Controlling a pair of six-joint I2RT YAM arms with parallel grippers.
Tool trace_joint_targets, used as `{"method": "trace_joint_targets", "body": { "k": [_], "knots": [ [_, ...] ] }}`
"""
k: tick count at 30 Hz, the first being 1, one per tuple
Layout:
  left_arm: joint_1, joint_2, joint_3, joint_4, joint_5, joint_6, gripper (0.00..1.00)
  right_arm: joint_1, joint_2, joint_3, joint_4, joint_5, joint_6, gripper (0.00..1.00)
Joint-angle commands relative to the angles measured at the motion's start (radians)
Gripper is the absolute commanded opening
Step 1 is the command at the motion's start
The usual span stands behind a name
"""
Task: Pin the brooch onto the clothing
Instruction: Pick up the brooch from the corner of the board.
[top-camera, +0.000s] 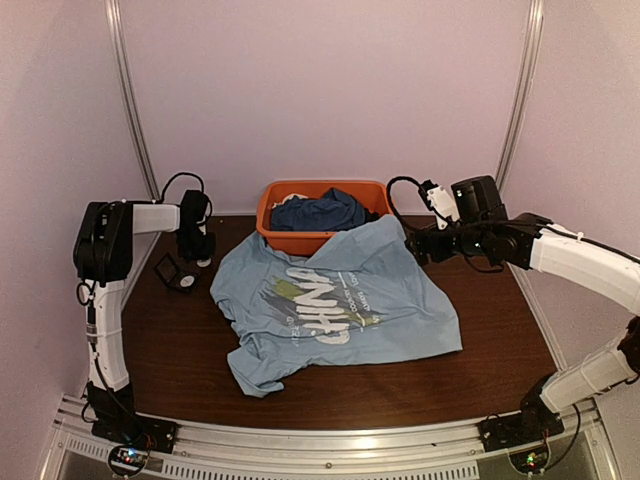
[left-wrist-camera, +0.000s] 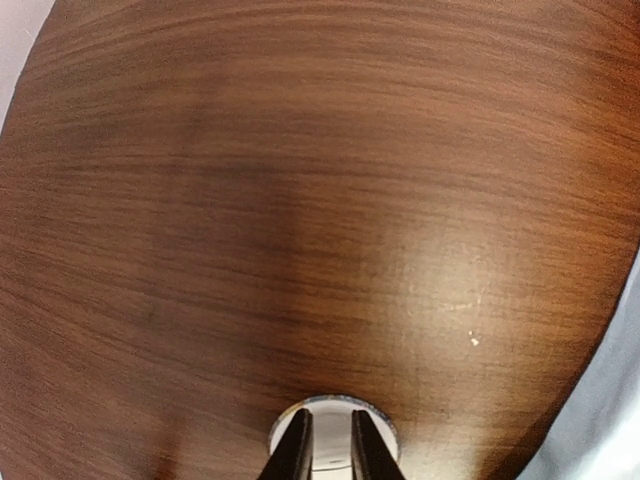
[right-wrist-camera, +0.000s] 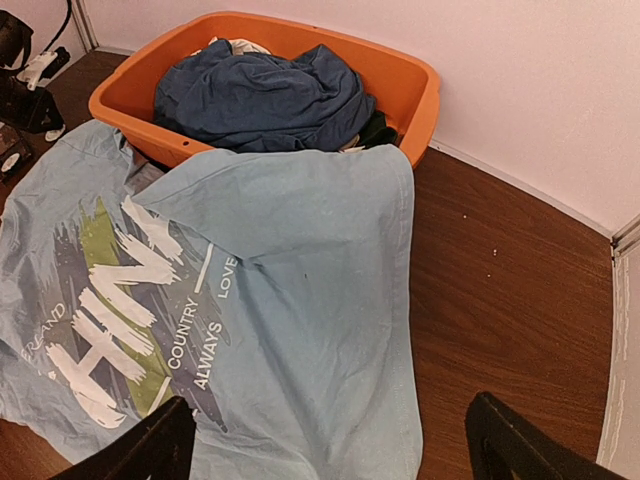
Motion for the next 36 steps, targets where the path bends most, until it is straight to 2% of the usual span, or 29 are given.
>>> {"method": "trace_joint_targets", "body": {
  "k": [1,5,7,9,16,19,25,31,36],
  "knots": [
    [-0.009,0.012,0.031,-0.031,-0.022,-0.036,0.16,0.006,0.007,0.012,-0.013,0.020,0.003,0.96],
    [-0.009,-0.018,0.015,-0.017,-0.012,-0.064,0.23,0.006,0.005,0.009,-0.010,0.017,0.005,0.96],
    [-0.009,-0.038,0.006,0.002,-0.008,-0.047,0.32,0.006,0.003,0.009,-0.013,0.017,0.003,0.96],
    [-0.009,-0.048,0.023,0.002,-0.006,0.003,0.35,0.007,-0.004,0.009,-0.015,0.018,0.002,0.96],
    [-0.009,-0.023,0.143,-0.077,-0.012,0.219,0.35,0.007,-0.012,0.011,-0.013,0.013,0.003,0.96],
    [-0.009,-0.017,0.146,-0.102,-0.018,0.242,0.31,0.007,-0.011,0.013,-0.016,0.012,0.001,0.96],
    [-0.007,0.030,0.174,-0.156,-0.086,0.159,0.31,0.008,-0.015,0.013,-0.019,0.012,0.002,0.96],
    [-0.006,0.046,0.161,-0.140,0.005,0.065,0.32,0.008,-0.028,-0.001,-0.019,0.018,0.005,0.96],
    [0.001,0.032,0.124,-0.139,0.020,-0.032,0.34,0.007,-0.038,-0.003,-0.023,0.019,0.005,0.96]
  ]
}}
